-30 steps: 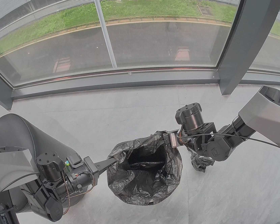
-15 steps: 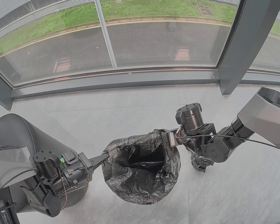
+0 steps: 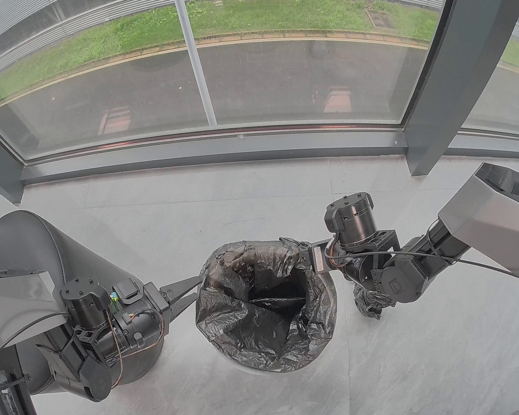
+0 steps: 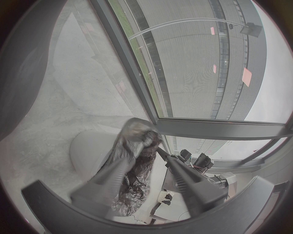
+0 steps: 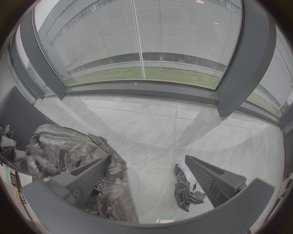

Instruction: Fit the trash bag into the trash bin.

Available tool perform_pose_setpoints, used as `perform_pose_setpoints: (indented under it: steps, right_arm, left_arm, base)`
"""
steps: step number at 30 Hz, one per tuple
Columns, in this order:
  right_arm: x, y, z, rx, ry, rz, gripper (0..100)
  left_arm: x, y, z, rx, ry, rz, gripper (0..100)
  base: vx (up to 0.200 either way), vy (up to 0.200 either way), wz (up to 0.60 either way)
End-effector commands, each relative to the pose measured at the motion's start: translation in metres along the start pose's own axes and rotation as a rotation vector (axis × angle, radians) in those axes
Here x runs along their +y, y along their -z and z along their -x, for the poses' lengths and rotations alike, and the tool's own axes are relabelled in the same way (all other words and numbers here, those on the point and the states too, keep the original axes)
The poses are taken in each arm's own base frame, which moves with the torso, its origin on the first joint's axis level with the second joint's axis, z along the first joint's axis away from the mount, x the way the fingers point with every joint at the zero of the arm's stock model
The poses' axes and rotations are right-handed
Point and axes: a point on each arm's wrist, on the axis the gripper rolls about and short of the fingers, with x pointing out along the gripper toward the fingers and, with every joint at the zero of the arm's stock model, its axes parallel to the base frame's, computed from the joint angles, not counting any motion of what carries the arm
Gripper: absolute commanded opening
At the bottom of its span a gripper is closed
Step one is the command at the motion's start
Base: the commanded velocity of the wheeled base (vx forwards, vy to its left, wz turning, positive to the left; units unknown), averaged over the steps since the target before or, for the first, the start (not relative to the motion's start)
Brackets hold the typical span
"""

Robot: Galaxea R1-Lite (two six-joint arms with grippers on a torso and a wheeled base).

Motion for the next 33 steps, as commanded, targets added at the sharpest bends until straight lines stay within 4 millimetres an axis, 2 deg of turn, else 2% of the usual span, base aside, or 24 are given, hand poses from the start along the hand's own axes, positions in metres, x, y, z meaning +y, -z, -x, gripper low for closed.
perform_pose_setpoints:
  steps: [1,8,16,18,21,23,24,28,31,33]
  right_arm:
    - [0.0,0.001,0.0,0.001,0.0,0.0,100]
    - [0.0,0.002,-0.001,0.004,-0.001,-0.006,100]
    - [0.002,0.001,0.001,-0.002,-0.005,-0.011,100]
    - [0.002,0.0,0.001,-0.002,0.0,-0.011,100]
    - [0.001,-0.003,0.005,-0.008,-0.001,-0.015,100]
    - [0.001,-0.003,0.005,-0.009,-0.002,-0.016,100]
    - [0.0,-0.008,0.01,-0.017,-0.005,-0.019,100]
    - [-0.004,-0.007,0.019,-0.02,0.007,-0.019,100]
    - [-0.008,-0.005,0.026,-0.04,0.022,-0.027,100]
    - [-0.011,-0.002,0.029,-0.056,0.024,-0.036,100]
  left_arm:
    - [-0.001,-0.001,0.0,0.0,0.004,-0.002,100]
    - [0.001,-0.002,-0.001,-0.006,0.001,-0.005,100]
    - [0.003,-0.011,0.009,-0.042,-0.013,-0.067,100]
    - [-0.001,-0.011,0.014,-0.048,-0.015,-0.108,100]
    - [-0.023,0.0,0.032,-0.04,-0.006,-0.155,100]
    - [-0.026,0.002,0.035,-0.035,-0.005,-0.156,100]
    - [-0.044,0.027,0.045,0.029,0.01,-0.157,100]
    - [-0.055,0.067,0.052,0.156,0.01,-0.192,100]
    - [-0.046,0.09,0.05,0.18,-0.088,-0.316,100]
    - [-0.028,0.105,0.039,0.143,-0.267,-0.432,100]
  base:
    - [0.0,0.0,0.0]
    - [0.0,0.0,0.0]
    - [0.0,0.0,0.0]
    - [0.0,0.0,0.0]
    - [0.0,0.0,0.0]
    - [0.0,0.0,0.0]
    - [0.0,0.0,0.0]
    - [0.0,0.0,0.0]
    - [0.0,0.0,0.0]
    - [0.0,0.0,0.0]
